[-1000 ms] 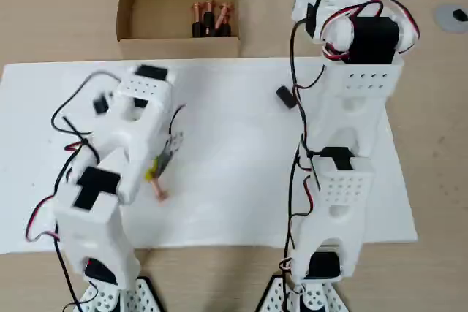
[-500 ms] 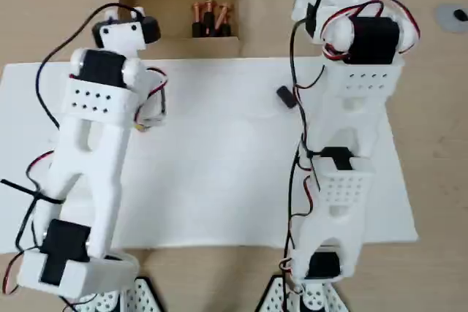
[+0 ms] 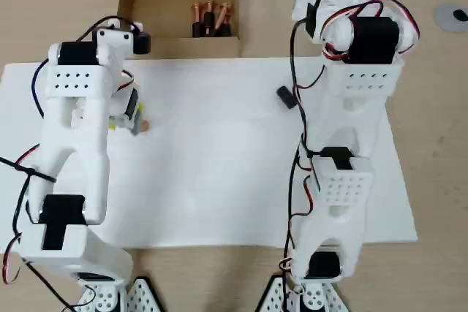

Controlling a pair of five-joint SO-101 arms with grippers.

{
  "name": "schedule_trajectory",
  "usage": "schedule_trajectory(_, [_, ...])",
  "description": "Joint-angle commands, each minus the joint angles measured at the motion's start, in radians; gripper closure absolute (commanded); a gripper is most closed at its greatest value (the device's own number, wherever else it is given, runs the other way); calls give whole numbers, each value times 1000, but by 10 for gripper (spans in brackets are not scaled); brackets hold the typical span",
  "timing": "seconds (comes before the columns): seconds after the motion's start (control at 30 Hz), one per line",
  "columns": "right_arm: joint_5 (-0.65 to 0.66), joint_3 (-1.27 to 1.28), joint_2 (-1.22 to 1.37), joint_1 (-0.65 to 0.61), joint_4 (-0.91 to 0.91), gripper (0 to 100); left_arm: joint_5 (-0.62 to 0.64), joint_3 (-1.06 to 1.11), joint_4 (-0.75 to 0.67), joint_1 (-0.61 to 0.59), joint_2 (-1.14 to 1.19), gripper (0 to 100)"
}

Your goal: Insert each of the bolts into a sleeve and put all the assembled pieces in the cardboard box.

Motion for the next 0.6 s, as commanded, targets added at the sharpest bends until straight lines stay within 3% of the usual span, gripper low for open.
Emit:
schedule_trajectory(0.0, [-11, -41, -58, 15, 12, 749, 302, -52, -51, -20, -1, 851])
schedule_trajectory(0.1, [-11, -41, -58, 13, 12, 749, 540, -23, -58, -15, -1, 871])
schedule_trajectory(0.23, [-11, -41, -58, 16, 12, 749, 712, 49, -117, -20, 1, 881])
schedule_trajectory(0.57, [-11, -41, -58, 18, 12, 749, 760, 210, -319, -6, 1, 879])
